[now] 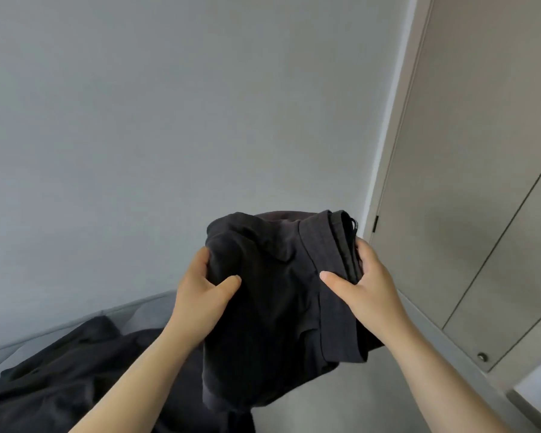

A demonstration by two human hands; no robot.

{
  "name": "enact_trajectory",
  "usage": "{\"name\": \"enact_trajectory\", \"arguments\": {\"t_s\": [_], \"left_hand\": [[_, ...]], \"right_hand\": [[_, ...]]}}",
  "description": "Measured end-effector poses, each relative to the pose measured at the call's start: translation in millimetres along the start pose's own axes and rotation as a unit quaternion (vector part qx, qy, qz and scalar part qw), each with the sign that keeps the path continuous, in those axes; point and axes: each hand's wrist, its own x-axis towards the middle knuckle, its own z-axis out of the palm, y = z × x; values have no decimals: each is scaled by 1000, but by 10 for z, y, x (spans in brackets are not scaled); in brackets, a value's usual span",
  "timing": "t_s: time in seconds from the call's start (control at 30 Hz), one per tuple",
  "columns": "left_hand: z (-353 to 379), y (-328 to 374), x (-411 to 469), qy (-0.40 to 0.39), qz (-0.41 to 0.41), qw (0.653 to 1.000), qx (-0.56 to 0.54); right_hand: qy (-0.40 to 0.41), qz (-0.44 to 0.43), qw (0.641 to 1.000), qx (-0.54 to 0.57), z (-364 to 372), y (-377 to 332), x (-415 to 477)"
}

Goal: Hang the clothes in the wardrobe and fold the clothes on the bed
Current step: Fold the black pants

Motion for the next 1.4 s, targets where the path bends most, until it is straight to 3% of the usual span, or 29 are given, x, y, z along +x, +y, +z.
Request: {"name": "enact_trajectory", "arguments": {"t_s": [0.27,0.6,0.77,0.9,1.07,1.4], "left_hand": [[1433,1360,1321,-51,66,996,14],[1421,4750,1881,-39,200,979,-16],[1331,5974,1836,-40,278,958,-63],[1445,6464,1838,-62,324,938,-104],[1830,6875,1985,-137,376,901,-168],[2784,7519,1860,-326,428,783,-313]], "right_hand": [[90,-17,992,-85,-1345,-312,1461],[200,-126,963,-129,-3121,-3113,2329],[261,-174,934,-171,-3789,-4239,2275],[301,-215,907,-202,-4171,-4702,2133],[363,-204,876,-243,-4541,-4934,2039],[517,-166,776,-322,-5080,-5200,1511]]}}
